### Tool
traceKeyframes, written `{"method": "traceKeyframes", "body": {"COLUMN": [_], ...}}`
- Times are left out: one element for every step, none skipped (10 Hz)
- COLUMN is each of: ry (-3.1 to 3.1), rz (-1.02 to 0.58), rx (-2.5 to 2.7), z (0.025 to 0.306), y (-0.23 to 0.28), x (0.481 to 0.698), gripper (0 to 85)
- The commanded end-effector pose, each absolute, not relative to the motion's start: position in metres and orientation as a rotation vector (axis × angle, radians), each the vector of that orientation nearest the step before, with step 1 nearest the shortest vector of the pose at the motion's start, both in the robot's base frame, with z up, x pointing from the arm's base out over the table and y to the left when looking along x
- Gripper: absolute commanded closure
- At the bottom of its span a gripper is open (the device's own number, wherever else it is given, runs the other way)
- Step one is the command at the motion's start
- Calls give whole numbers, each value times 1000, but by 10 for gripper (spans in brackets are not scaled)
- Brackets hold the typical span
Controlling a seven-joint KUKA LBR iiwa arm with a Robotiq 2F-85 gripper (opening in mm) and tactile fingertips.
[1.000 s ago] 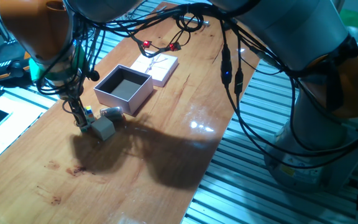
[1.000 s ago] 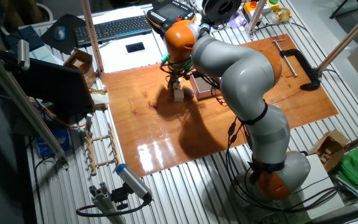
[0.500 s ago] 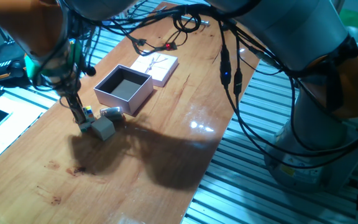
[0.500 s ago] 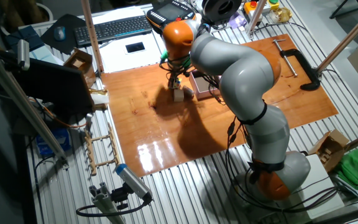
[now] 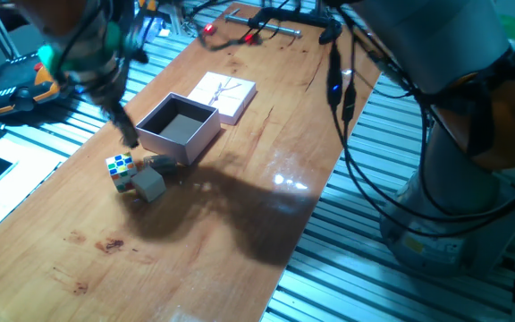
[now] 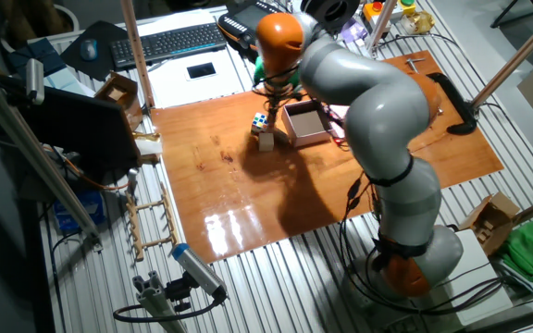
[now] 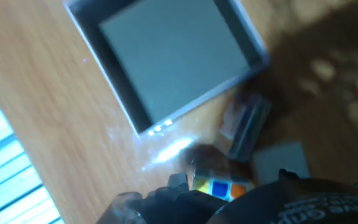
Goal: Take everything out of the gift box
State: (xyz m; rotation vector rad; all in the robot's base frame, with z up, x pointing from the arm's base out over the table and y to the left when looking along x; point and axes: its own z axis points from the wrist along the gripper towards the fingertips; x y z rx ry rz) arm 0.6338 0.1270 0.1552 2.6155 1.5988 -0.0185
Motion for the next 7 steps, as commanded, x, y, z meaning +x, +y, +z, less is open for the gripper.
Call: {"method": "traceKeyframes", "body": {"ry": [1649,1709,1757,1812,1892,1969,2030], "rz": [-19,-23,-18,-19,-23,-30,-26], "rx": [2582,2536,2498,2458,2405,2339,2288], "z": [163,170,173,176,181,186,192], "y": [117,109,103,99,97,96,93], "x": [631,628,626,623,618,613,609], "gripper": [167,223,307,397,493,617,740]}}
